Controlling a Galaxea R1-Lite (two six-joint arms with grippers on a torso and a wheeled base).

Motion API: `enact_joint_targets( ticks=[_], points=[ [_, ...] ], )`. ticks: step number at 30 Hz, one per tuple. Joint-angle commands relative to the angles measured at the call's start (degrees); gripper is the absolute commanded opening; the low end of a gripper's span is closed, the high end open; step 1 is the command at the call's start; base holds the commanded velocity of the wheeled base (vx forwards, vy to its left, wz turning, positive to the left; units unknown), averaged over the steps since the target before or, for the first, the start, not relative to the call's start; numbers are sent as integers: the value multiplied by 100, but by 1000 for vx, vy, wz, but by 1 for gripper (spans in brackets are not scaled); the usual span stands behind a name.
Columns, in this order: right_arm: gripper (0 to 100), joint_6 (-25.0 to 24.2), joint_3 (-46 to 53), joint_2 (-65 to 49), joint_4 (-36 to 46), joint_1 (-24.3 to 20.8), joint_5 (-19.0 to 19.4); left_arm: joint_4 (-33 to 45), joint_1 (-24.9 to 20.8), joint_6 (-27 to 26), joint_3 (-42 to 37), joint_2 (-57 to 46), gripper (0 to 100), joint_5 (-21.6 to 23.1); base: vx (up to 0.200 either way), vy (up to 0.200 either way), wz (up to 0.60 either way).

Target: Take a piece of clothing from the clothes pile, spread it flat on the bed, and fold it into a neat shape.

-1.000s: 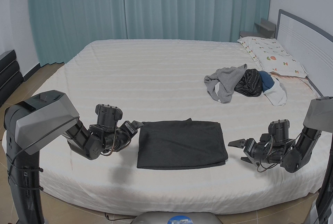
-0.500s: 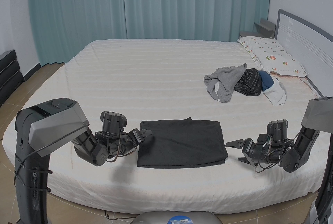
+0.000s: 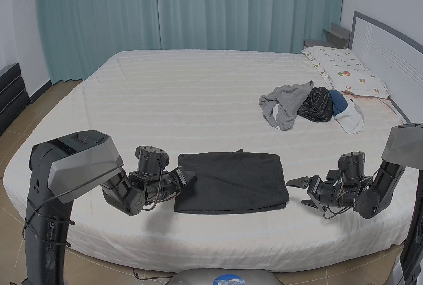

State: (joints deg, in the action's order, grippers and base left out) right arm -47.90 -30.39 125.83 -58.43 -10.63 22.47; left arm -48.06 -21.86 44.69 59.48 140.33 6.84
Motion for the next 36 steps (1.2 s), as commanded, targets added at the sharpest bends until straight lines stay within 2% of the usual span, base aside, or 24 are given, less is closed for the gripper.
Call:
enact_joint_targets(
  ticks=[1,12,19,29,36],
  points=[
    [100,0,7,12,-2,8,3,-2,15,13,11,39,0,-7,0,0,0],
    [100,-9,7,-6,-11,35,-6,-2,50,22,-15,4,0,-69,0,0,0],
    [100,0,-11,20,-11,105,-6,-152,32,22,-59,21,0,-455,0,0,0],
    [100,0,-46,20,-2,210,-14,-178,50,75,-103,-32,0,-464,0,0,0],
    [100,0,-46,20,-2,210,-6,-169,103,347,-94,-93,0,-464,0,0,0]
  ],
)
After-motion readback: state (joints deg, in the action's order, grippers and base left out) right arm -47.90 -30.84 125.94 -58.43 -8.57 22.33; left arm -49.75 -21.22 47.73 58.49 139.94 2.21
